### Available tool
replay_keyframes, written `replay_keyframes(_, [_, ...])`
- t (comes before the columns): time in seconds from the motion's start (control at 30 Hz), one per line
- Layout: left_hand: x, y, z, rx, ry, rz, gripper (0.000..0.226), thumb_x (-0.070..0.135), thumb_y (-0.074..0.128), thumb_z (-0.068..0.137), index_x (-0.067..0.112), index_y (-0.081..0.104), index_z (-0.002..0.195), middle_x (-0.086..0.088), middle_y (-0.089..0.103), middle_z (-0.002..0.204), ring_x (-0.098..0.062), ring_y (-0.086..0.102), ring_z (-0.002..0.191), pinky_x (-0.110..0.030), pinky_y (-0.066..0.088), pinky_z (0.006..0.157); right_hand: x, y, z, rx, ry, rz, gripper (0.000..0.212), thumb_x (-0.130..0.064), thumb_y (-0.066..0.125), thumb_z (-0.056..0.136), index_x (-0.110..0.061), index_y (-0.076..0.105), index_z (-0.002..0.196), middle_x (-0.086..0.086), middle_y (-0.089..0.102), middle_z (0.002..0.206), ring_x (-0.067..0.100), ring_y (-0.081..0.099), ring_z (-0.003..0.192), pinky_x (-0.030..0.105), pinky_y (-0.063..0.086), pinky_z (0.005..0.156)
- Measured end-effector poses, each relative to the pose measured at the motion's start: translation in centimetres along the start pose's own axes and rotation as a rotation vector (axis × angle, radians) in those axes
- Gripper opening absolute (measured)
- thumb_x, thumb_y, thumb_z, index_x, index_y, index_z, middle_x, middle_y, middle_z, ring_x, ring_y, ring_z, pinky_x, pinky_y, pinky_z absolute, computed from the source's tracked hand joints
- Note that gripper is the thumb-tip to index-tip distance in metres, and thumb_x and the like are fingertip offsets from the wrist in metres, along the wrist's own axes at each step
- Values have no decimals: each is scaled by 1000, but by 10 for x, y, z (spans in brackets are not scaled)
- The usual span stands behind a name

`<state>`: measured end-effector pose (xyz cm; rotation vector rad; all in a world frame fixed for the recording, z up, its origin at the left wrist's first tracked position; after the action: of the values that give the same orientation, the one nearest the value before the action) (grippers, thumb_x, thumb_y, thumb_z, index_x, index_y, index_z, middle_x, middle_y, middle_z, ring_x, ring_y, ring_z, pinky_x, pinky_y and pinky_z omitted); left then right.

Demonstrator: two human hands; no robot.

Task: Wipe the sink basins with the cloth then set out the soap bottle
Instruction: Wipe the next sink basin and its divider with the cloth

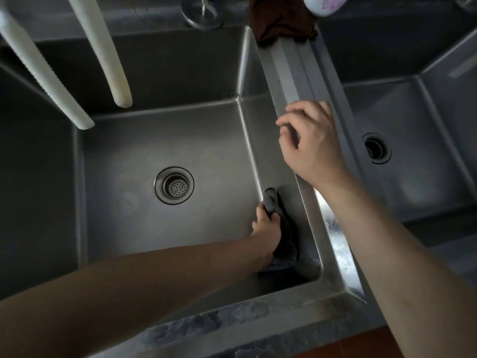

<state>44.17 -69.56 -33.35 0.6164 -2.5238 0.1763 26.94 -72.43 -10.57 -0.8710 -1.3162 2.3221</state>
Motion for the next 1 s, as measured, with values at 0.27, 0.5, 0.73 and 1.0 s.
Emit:
replay_keyframes(0.27, [-3, -15, 25, 156, -40, 205, 43, 27, 40, 102, 14, 33, 142, -17, 47, 142, -39, 48, 128, -48, 41, 107, 1, 1, 0, 20, -6, -22, 18, -16, 58, 92, -10, 75, 97, 9, 66, 114, 31, 55, 110, 32, 43, 97])
replay_keyframes(0.5, [-20, -5, 37, 157, -83, 59, 25, 38, 36, 103, 20, 37, 121, -19, 53, 133, -38, 53, 118, -53, 41, 106, 0, 2, 1, 17, -10, -44, 20, -18, 58, 92, -10, 75, 97, 9, 67, 113, 31, 56, 110, 32, 43, 96])
replay_keyframes(0.73, [18, -3, -2, 38, 73, 84, 16, 32, 35, 106, 20, 42, 115, -13, 59, 112, -33, 58, 103, -48, 47, 98, 2, -1, 2, 40, 19, -14, 18, -14, 58, 91, -9, 75, 97, 9, 66, 112, 32, 56, 110, 27, 41, 97])
replay_keyframes(1.0, [39, -3, -9, 83, 276, 12, 12, 37, 34, 105, 30, 42, 110, -8, 56, 121, -26, 55, 107, -49, 44, 101, 10, -13, 2, 140, 97, 74, 24, 4, 55, 88, -7, 74, 97, 9, 68, 109, 30, 59, 109, 17, 39, 97])
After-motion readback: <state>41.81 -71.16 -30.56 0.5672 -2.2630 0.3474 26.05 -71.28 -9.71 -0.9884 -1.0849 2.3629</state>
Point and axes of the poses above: each hand's wrist, its own z-axis towards the middle knuckle, its own y-axis out of the palm, x = y × z, the point moved 9 cm from there along z, towards the middle knuckle
